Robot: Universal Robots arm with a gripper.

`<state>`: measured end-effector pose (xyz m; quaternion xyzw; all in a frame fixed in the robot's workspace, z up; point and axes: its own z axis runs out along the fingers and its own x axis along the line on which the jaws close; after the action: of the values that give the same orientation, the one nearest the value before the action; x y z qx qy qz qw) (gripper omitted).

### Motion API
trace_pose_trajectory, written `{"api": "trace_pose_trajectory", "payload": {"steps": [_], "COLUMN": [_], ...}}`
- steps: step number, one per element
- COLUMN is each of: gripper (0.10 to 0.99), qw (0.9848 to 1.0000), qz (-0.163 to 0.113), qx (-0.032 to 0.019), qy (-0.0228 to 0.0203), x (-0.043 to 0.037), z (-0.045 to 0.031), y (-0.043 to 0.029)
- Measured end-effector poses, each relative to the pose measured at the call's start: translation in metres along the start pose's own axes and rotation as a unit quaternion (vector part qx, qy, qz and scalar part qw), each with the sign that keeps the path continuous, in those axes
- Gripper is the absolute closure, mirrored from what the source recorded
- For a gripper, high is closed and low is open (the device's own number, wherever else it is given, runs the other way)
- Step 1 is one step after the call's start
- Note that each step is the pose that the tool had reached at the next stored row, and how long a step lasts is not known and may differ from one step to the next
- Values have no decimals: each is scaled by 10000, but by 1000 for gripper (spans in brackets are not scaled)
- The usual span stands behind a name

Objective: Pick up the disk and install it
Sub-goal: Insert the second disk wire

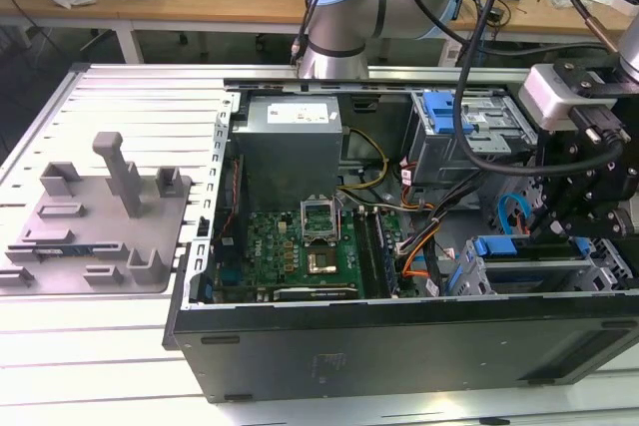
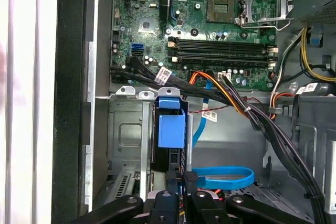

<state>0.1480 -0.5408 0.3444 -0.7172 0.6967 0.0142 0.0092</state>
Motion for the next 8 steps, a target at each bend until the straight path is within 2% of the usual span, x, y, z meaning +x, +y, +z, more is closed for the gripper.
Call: {"api": "trace_pose_trajectory", "payload": {"steps": [8], "gripper": [925], "qw": [10000], "qz": [0], "qx": [0], "qy": [2], "x": [2], "z": [40], "y": [0]}}
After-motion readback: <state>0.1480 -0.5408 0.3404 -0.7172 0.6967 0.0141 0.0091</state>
